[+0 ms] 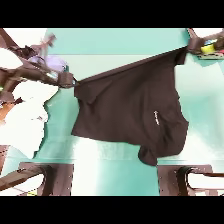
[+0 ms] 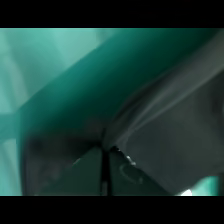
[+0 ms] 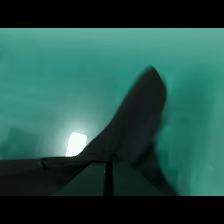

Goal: Fold the shirts.

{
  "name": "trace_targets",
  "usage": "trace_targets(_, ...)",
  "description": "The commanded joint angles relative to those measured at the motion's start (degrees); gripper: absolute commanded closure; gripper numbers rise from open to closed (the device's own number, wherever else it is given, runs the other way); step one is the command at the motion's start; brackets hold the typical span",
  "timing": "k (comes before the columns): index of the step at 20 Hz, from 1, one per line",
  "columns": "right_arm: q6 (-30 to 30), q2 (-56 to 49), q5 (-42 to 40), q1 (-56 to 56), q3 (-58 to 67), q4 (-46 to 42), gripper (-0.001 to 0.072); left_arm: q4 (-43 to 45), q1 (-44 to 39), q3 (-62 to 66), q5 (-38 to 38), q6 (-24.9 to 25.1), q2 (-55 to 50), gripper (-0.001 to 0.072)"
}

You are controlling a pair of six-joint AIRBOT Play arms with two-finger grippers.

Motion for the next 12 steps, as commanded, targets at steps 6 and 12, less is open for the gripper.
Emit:
trace_targets(6, 3.34, -16.83, -3.76, 1.70, 12.09, 0.59, 0.0343, 1.31, 0.04, -2.21, 20.87, 0.66, -11.39, 0.0103)
trace_targets(12, -1.16, -8.52, 11.80, -3.28, 8.72, 7.10, 0.0347, 1.68, 11.54, 10.10, -2.91, 1.49, -9.29, 0.0103)
